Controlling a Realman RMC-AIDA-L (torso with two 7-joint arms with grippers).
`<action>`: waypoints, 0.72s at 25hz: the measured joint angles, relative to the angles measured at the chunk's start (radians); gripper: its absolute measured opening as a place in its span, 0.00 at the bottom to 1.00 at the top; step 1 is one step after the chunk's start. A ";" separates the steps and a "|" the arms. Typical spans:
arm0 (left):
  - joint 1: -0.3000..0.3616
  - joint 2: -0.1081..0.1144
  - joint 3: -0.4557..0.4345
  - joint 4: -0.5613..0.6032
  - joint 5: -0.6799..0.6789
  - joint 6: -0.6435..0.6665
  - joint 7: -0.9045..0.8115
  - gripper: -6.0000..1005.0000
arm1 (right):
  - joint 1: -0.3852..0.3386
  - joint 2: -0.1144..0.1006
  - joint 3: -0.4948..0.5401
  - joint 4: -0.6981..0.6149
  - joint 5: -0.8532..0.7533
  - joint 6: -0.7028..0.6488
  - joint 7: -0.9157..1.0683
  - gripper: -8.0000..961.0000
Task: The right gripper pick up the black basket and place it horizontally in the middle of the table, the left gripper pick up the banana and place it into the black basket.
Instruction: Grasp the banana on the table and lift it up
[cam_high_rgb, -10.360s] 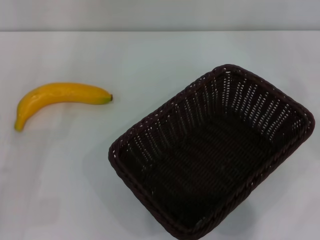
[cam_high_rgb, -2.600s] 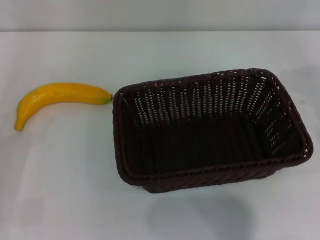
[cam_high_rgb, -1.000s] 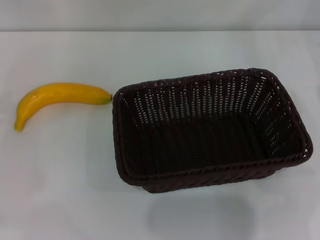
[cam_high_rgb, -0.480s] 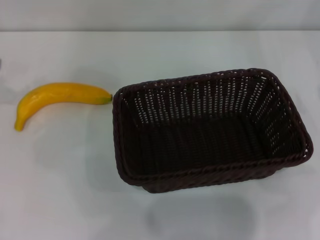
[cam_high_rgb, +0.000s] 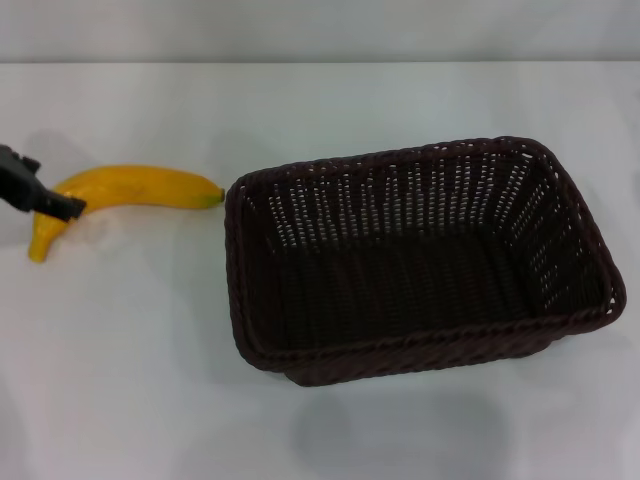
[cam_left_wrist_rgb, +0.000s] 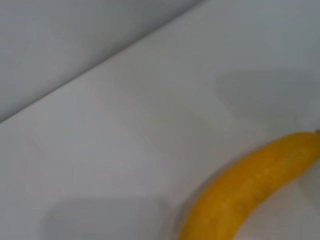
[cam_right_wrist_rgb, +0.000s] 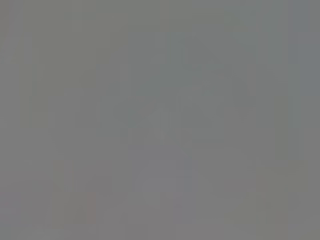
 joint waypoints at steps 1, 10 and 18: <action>0.002 -0.012 0.000 0.000 0.006 0.008 0.012 0.80 | 0.000 0.000 -0.001 0.000 0.000 0.000 0.000 0.90; 0.038 -0.041 -0.003 0.014 0.012 0.054 0.032 0.80 | 0.001 0.000 -0.004 -0.005 0.000 0.002 0.001 0.90; 0.094 -0.047 -0.013 0.060 0.004 0.074 0.032 0.79 | 0.015 0.001 -0.005 -0.006 0.000 0.008 0.001 0.90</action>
